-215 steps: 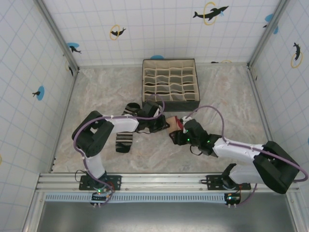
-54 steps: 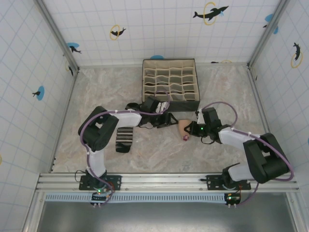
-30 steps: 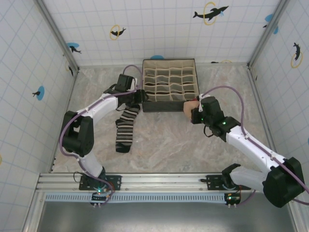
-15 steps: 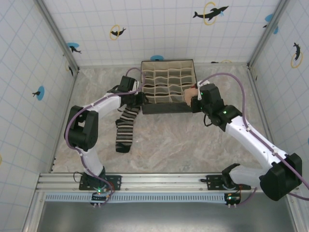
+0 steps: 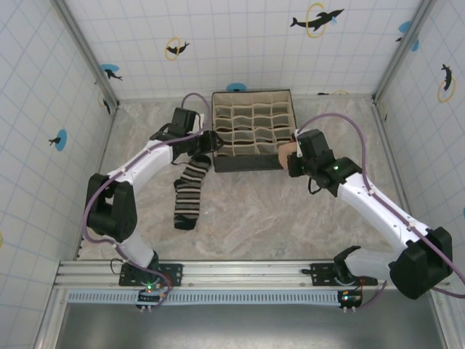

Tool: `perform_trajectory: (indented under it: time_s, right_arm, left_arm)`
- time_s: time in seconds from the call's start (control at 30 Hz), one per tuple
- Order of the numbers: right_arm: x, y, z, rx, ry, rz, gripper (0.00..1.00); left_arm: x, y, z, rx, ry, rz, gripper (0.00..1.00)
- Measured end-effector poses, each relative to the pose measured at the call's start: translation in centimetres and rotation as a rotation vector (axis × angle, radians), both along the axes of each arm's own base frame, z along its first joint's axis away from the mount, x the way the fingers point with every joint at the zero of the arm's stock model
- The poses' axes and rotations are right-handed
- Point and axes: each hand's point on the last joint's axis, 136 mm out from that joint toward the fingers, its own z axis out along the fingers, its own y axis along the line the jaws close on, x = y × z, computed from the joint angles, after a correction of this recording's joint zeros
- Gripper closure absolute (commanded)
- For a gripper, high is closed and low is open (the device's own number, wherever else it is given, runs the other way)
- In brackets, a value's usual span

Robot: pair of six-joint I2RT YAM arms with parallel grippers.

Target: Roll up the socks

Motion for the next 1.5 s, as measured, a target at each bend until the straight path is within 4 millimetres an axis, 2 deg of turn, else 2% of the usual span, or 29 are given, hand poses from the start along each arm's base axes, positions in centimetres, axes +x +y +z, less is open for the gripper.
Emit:
perform_trajectory:
  time_s: [0.1, 0.2, 0.43, 0.57, 0.7, 1.03, 1.17, 1.37, 1.5]
  right_arm:
    - [-0.6, -0.4, -0.5, -0.048, 0.016, -0.005, 1.0]
    - [-1.3, -0.6, -1.0, -0.095, 0.029, -0.002, 1.0]
    - [-3.1, -0.2, -2.3, -0.233, 0.05, 0.027, 1.0]
    - [-4.0, 0.6, -4.2, -0.336, 0.076, 0.05, 1.0]
    - [-4.7, 1.1, -6.2, -0.417, 0.107, 0.059, 1.0]
    - [-7.4, 2.8, -10.8, -0.518, 0.173, 0.103, 1.0]
    - [-8.2, 4.0, -11.9, -0.512, 0.19, 0.125, 1.0]
    - [-9.6, 5.9, -13.9, -0.504, 0.224, 0.162, 1.0]
    - [-10.0, 6.8, -14.5, -0.456, 0.234, 0.168, 1.0]
  left_arm:
    - [-0.7, -0.7, 1.3, -0.063, 0.009, -0.016, 0.4]
    - [-2.2, -1.0, 1.5, -0.119, 0.04, -0.032, 0.4]
    - [-5.5, -1.9, -0.6, -0.186, 0.144, -0.058, 0.4]
    - [-7.1, -3.0, -1.8, -0.193, 0.19, -0.08, 0.4]
    - [-8.5, -4.3, -2.1, -0.204, 0.203, -0.118, 0.4]
    - [-10.3, -4.3, -4.6, -0.204, 0.266, -0.111, 0.41]
    - [-11.0, -4.2, -5.5, -0.199, 0.291, -0.106, 0.42]
    - [-10.9, -4.2, -5.6, -0.207, 0.293, -0.098, 0.42]
    - [-11.3, -4.0, -6.3, -0.199, 0.313, -0.093, 0.42]
